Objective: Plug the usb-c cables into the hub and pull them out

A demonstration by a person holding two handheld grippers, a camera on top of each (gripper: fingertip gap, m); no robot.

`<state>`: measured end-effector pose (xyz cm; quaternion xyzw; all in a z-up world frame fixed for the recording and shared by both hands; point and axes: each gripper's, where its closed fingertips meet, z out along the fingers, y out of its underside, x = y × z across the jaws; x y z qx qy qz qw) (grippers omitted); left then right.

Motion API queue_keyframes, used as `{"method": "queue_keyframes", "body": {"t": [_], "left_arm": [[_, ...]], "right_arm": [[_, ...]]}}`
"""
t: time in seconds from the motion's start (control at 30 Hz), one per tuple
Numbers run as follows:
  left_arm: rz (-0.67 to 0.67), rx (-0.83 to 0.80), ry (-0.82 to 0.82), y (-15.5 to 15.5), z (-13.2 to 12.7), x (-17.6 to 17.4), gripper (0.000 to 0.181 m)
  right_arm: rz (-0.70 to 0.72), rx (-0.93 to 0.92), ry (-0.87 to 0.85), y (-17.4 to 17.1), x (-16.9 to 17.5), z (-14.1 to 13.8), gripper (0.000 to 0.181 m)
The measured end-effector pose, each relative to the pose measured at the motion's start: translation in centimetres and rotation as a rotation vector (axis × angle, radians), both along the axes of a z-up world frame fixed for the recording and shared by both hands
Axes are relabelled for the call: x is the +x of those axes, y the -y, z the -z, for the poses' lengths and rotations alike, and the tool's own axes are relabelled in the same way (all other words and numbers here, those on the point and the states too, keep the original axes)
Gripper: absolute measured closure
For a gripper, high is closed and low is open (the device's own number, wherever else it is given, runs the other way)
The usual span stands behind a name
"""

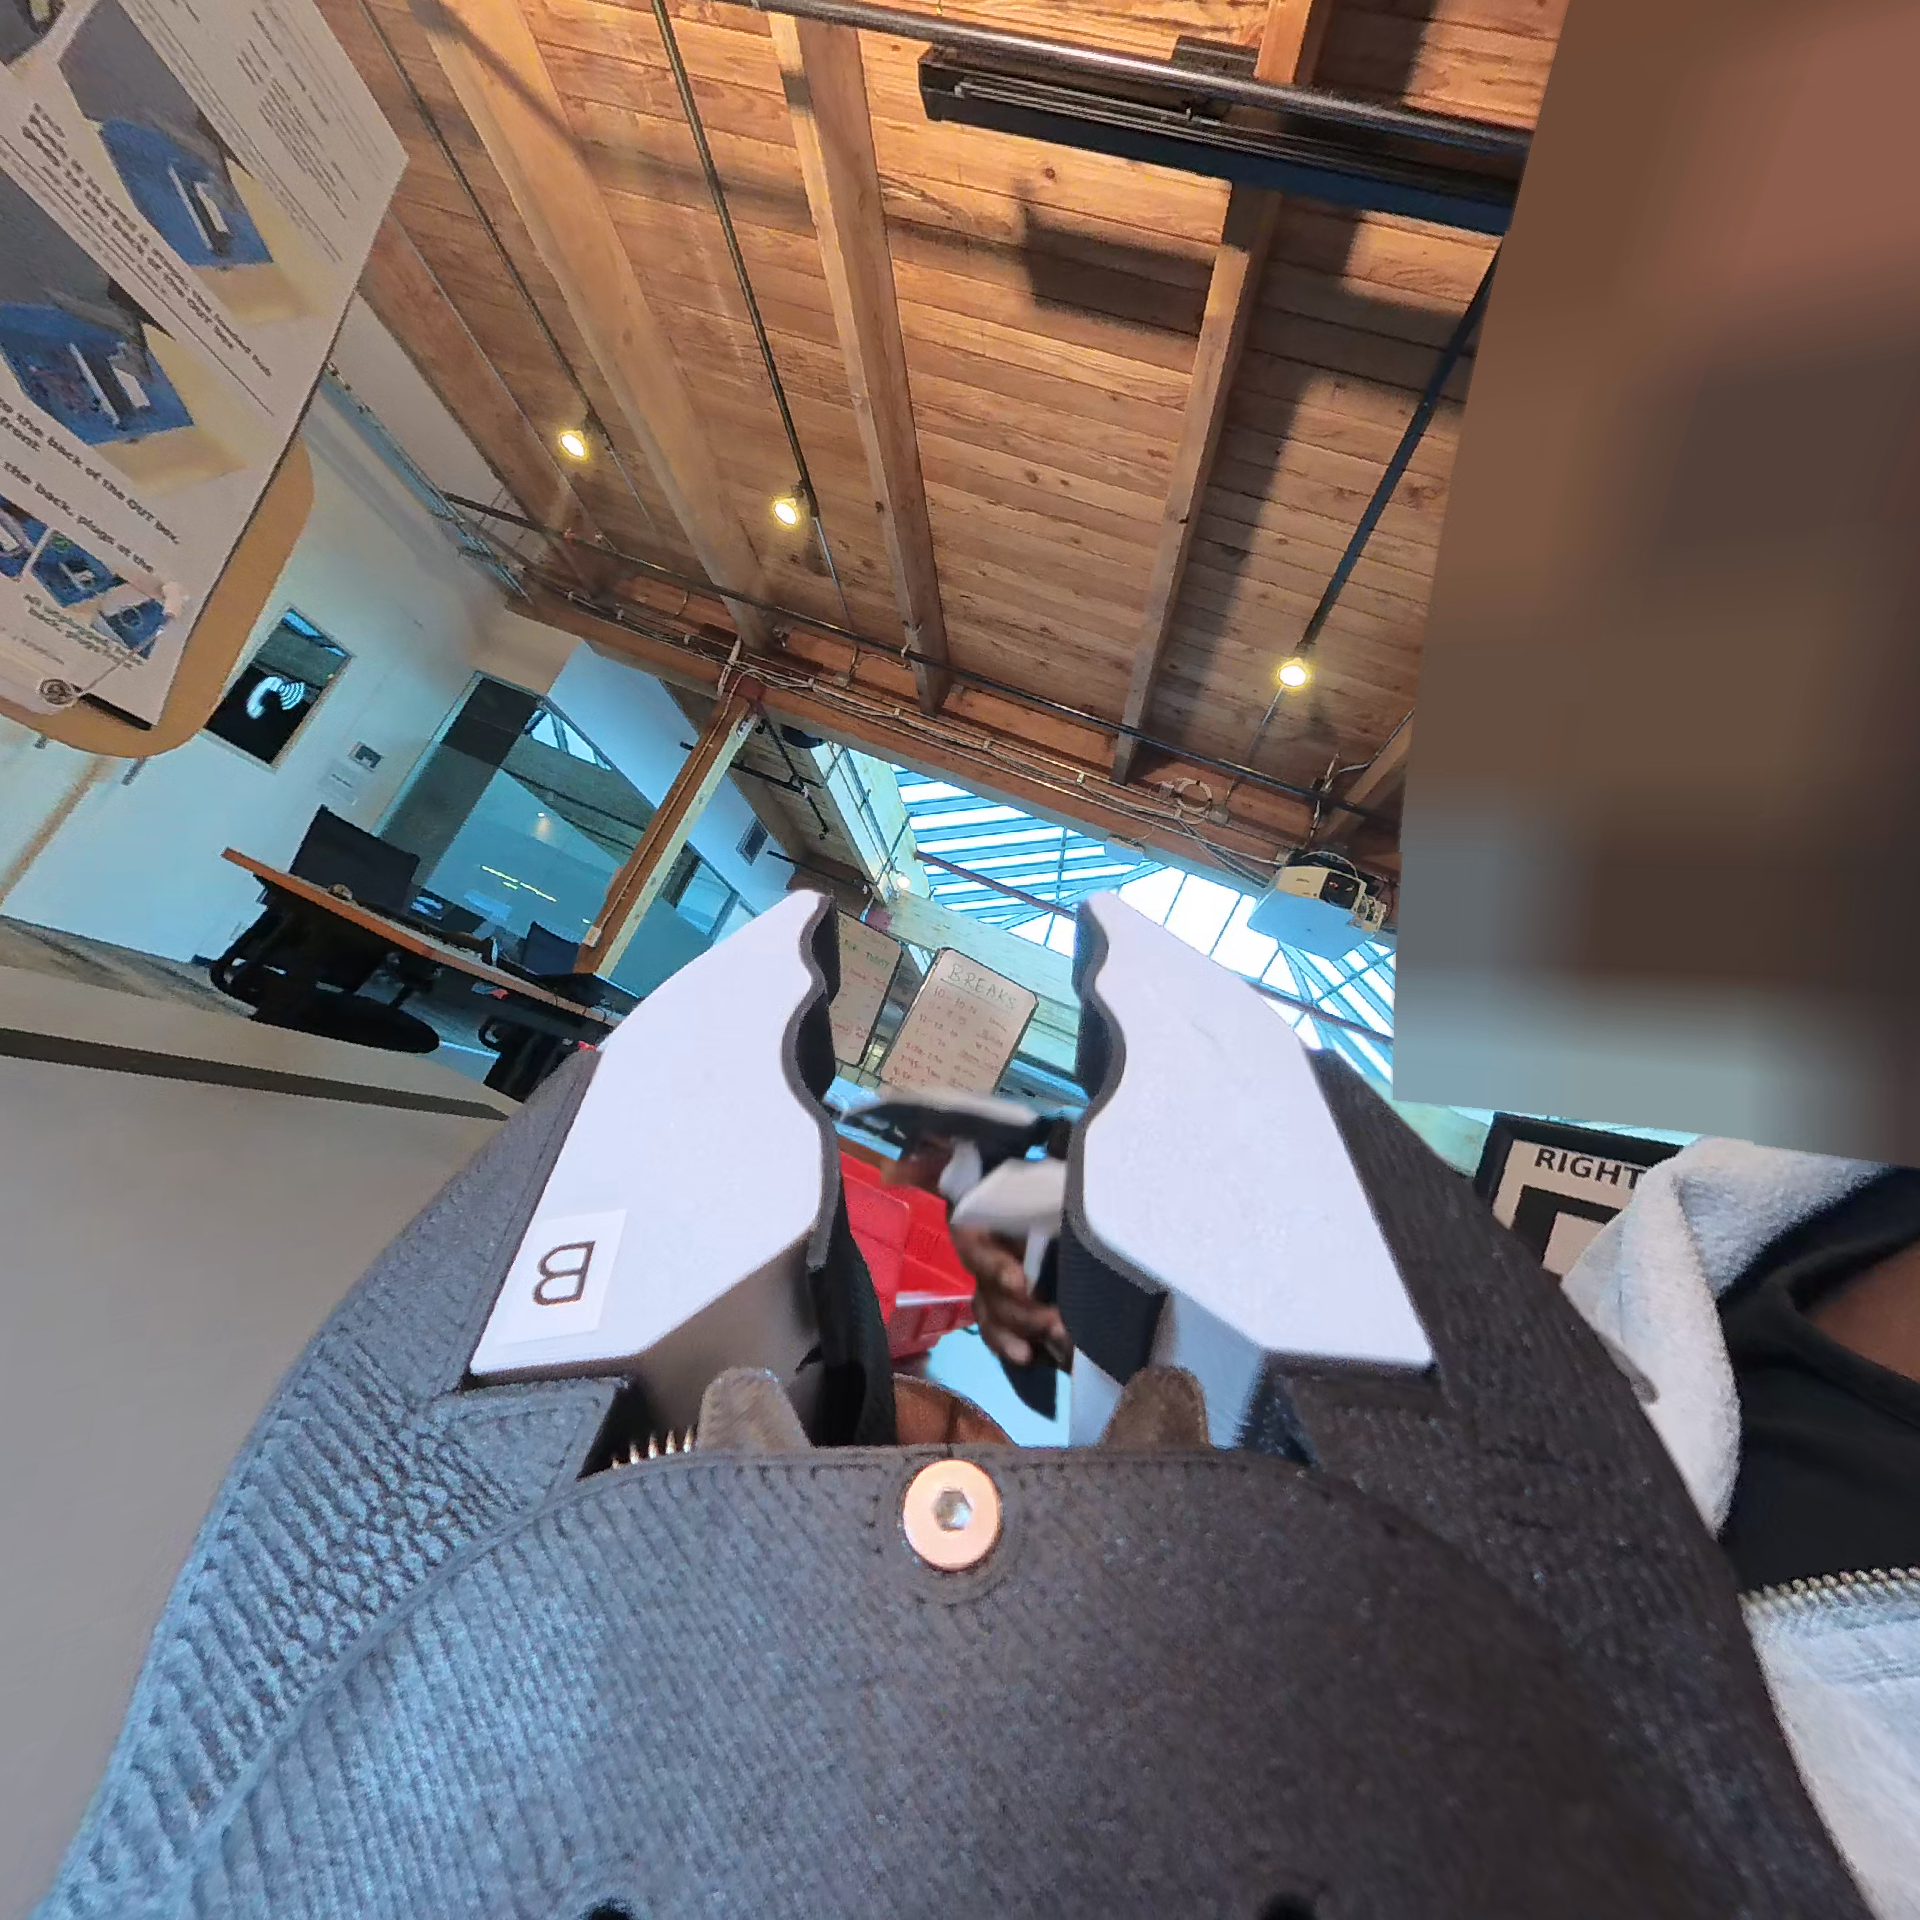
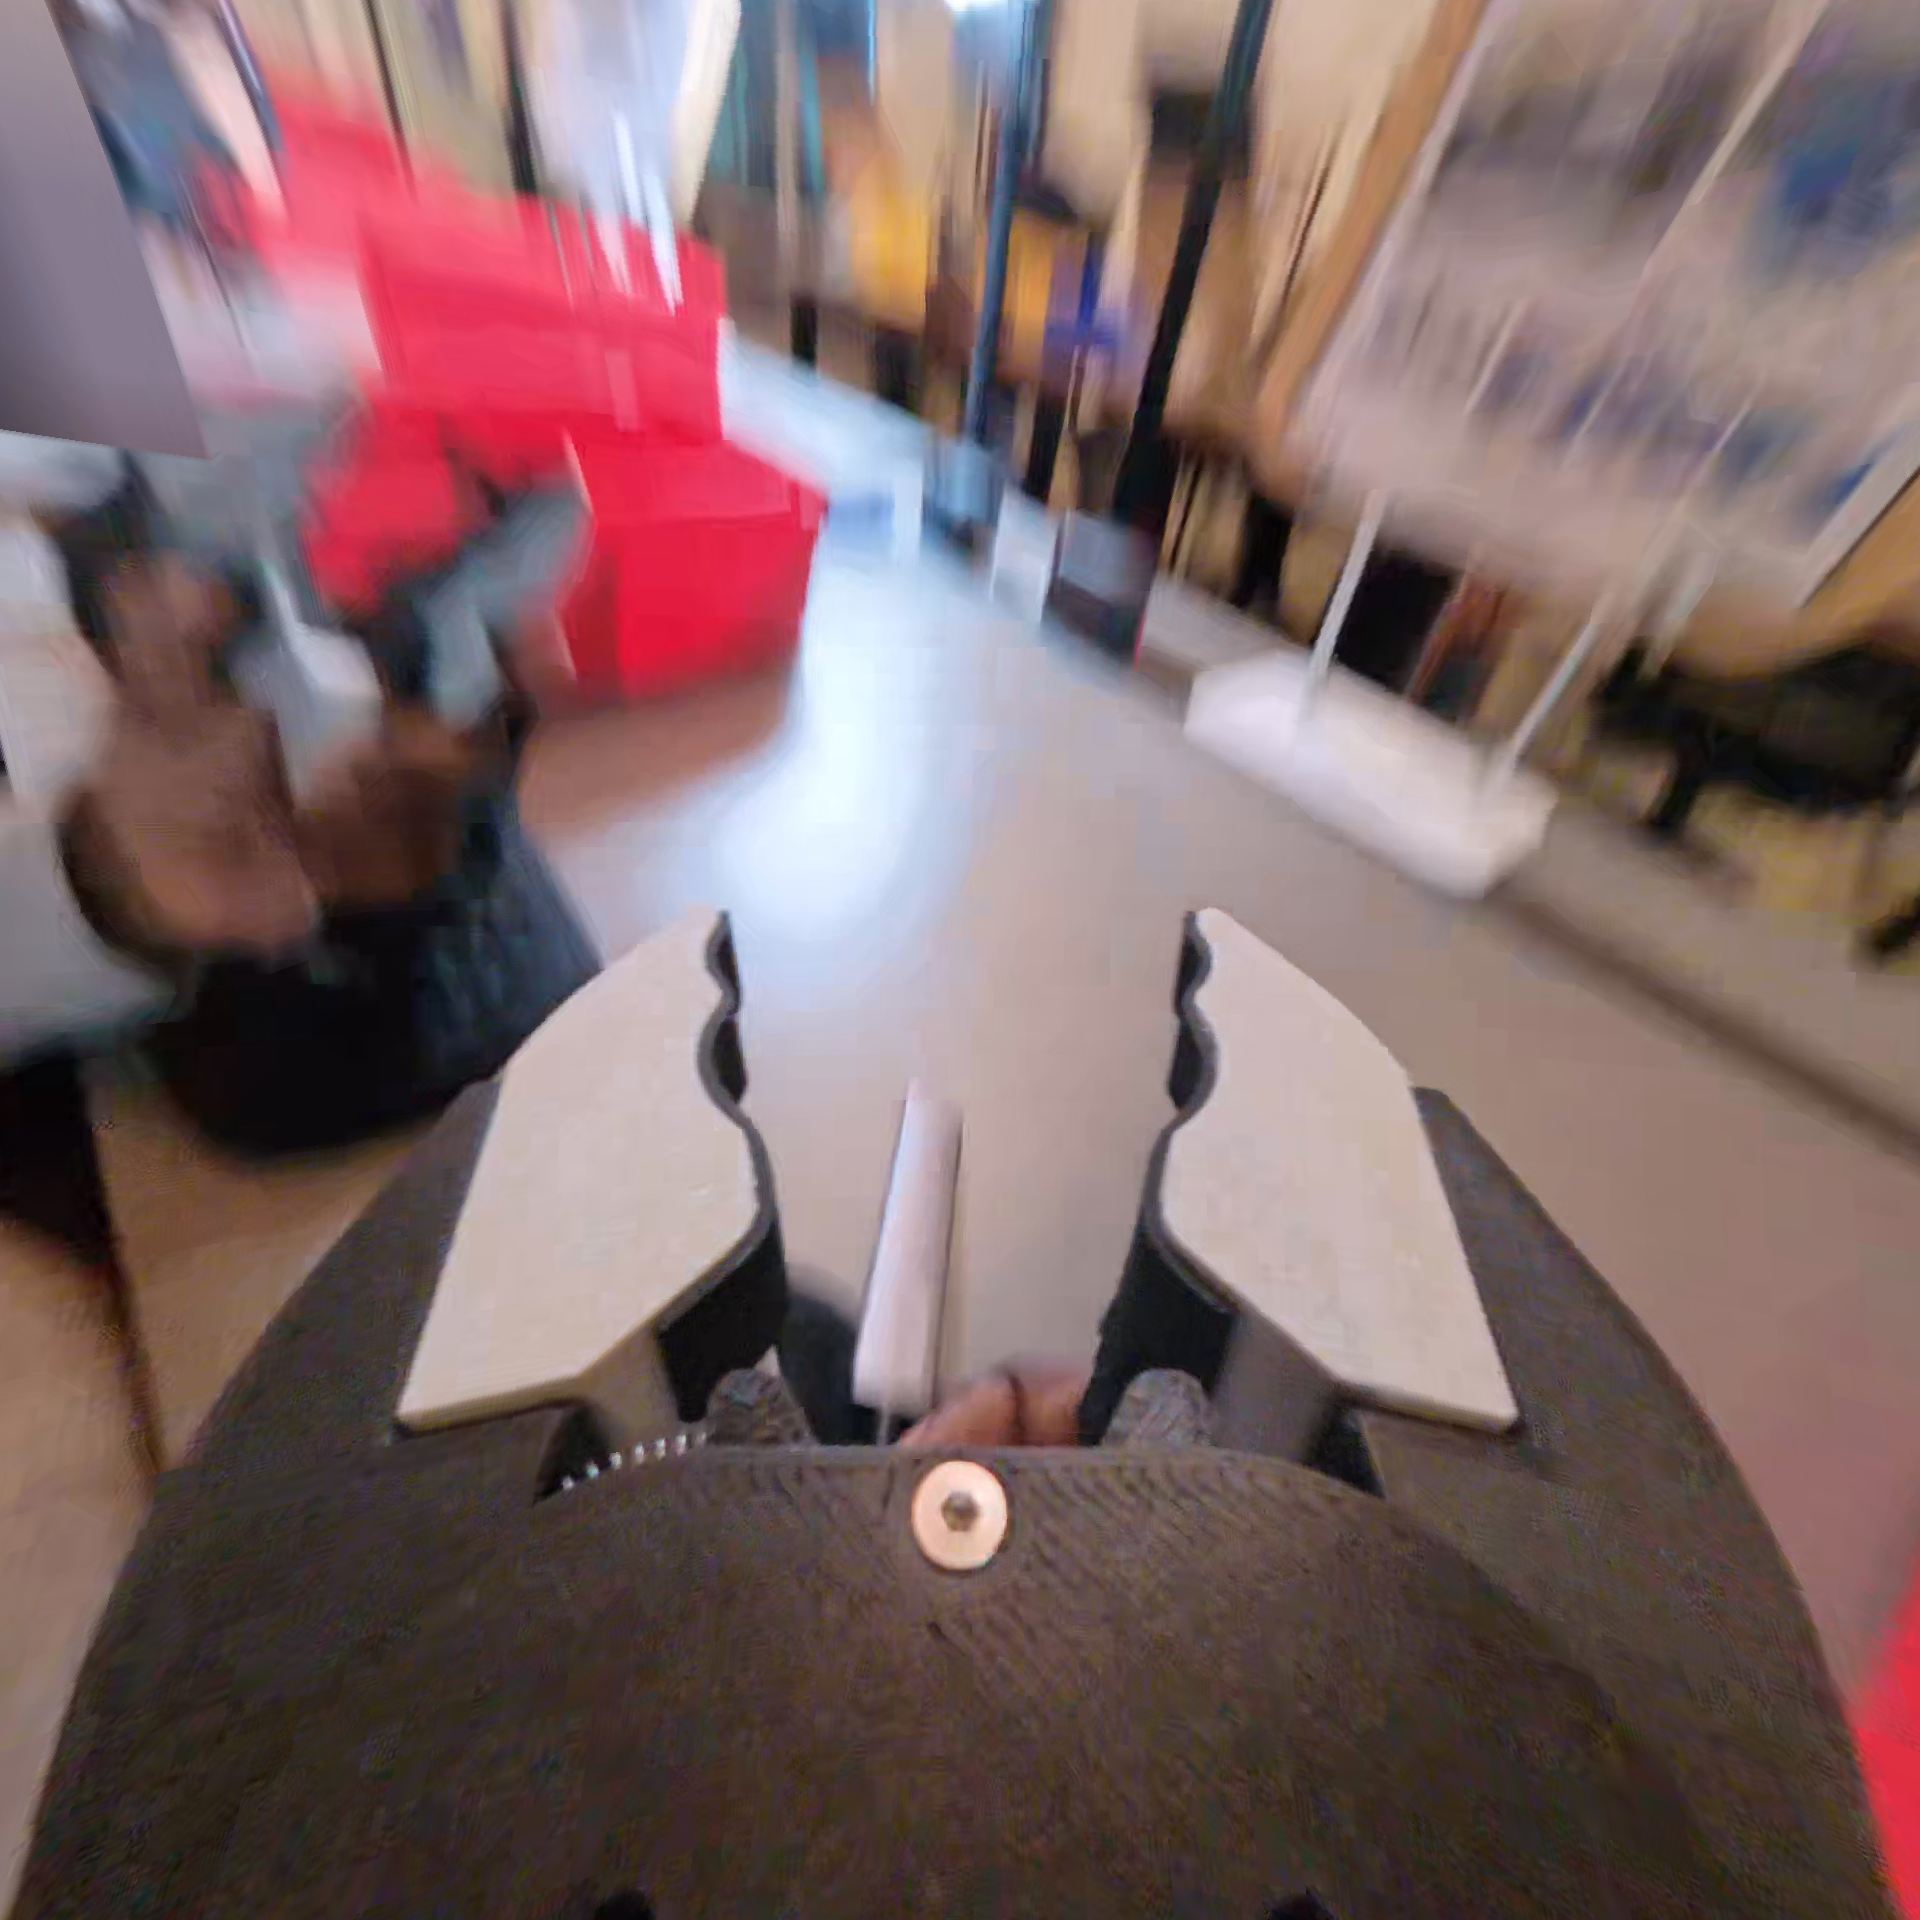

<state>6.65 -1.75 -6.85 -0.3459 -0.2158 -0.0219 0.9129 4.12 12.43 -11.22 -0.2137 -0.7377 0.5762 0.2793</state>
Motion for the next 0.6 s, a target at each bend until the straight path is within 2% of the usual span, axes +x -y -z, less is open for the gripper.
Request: {"method": "queue_keyframes", "body": {"t": [0.07,0.13,0.2,0.23,0.3,0.4,0.47,0.53,0.6], "left_arm": [[-0.009,-0.024,-0.013,-0.3,0.1,0.1,0.138],[-0.016,-0.059,-0.026,-0.8,0.2,0.3,0.138],[-0.027,-0.097,-0.047,-1.3,0.3,0.5,0.138],[-0.036,-0.114,-0.061,-1.5,0.3,0.6,0.138],[-0.067,-0.149,-0.093,-1.7,0.3,0.9,0.138],[-0.122,-0.217,-0.151,-2.1,0.1,1.5,0.138],[-0.139,-0.285,-0.201,-1.9,-0.6,2.1,0.137],[-0.157,-0.335,-0.314,-0.2,-2.8,3.6,0.136],[-0.253,-0.381,-0.421,3.3,-5.3,4.9,0.136]], "right_arm": [[-0.042,-0.337,-0.293,0.8,1.5,-6.1,0.091],[-0.057,-0.73,-0.489,-0.4,3.7,-10.3,0.1],[-0.078,-1.03,-0.517,-1.3,4.9,-10.6,0.11],[-0.092,-1.091,-0.477,-0.9,4.7,-9.8,0.107],[-0.133,-1.103,-0.409,0.7,4.3,-8.7,0.104],[-0.132,-0.974,-0.452,2.2,4.4,-8.4,0.107],[-0.127,-0.96,-0.437,2.5,4.1,-8.2,0.107],[-0.143,-0.988,-0.405,2.5,4.0,-8.1,0.107],[-0.134,-1.009,-0.39,2.2,3.7,-8.0,0.108]]}}
